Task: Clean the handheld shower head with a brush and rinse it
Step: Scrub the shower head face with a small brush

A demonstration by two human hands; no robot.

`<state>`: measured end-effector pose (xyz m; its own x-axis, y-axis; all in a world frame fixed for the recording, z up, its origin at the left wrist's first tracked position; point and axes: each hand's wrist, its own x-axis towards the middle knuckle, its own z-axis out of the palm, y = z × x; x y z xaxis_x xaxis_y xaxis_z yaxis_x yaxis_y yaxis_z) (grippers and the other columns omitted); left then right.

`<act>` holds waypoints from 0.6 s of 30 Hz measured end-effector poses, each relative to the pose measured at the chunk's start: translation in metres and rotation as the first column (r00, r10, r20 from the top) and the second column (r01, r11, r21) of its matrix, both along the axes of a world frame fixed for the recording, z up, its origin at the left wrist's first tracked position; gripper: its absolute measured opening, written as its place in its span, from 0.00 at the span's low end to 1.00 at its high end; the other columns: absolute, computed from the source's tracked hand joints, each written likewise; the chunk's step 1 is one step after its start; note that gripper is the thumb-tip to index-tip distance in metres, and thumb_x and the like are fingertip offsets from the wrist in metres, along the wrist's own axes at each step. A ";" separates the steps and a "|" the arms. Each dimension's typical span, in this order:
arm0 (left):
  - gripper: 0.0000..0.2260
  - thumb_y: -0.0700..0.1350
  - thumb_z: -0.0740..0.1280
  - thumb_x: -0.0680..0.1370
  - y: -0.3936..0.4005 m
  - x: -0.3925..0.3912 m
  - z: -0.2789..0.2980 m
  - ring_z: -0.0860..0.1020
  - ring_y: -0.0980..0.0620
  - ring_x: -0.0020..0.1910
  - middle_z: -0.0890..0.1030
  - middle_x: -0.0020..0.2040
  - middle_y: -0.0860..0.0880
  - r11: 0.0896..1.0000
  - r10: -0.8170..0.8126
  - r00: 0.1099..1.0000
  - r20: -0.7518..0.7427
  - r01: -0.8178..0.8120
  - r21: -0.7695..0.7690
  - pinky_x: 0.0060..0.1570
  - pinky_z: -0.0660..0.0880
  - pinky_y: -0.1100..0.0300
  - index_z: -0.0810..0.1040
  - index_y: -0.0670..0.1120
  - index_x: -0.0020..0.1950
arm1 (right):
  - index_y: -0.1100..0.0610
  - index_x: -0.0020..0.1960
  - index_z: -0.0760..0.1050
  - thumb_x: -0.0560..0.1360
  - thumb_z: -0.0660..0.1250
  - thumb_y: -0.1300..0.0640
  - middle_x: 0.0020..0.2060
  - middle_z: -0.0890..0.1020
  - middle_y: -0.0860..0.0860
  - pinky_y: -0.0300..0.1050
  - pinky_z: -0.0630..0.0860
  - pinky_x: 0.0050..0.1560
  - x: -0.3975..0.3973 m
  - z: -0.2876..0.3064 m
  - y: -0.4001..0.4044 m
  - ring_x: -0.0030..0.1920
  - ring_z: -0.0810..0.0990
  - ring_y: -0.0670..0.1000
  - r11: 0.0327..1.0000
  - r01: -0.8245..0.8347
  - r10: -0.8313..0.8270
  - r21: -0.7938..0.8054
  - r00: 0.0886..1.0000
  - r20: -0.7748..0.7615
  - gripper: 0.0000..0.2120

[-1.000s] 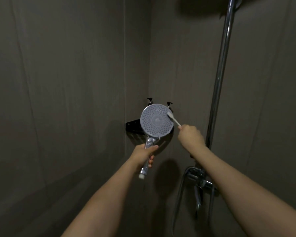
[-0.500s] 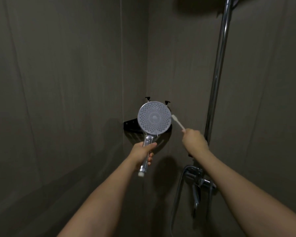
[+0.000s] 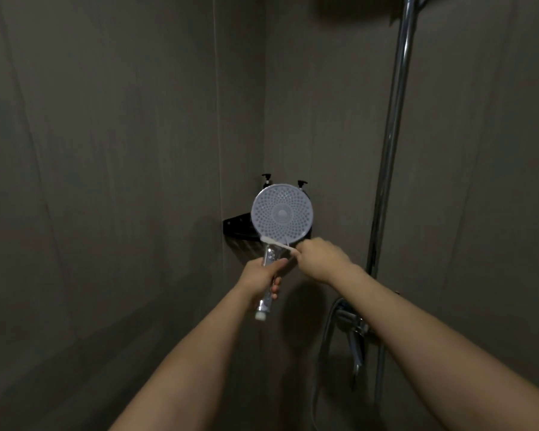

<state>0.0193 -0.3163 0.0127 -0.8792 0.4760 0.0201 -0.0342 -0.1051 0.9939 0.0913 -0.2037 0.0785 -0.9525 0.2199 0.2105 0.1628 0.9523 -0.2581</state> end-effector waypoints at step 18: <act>0.08 0.43 0.66 0.77 -0.014 -0.010 -0.005 0.64 0.56 0.17 0.67 0.26 0.47 0.997 0.081 0.996 0.042 -0.081 0.016 0.20 0.64 0.68 0.69 0.46 0.41 | 0.59 0.55 0.76 0.80 0.54 0.54 0.42 0.76 0.55 0.43 0.69 0.38 0.004 0.008 0.033 0.39 0.73 0.55 0.966 0.256 -0.247 0.039 0.956 -0.161 0.15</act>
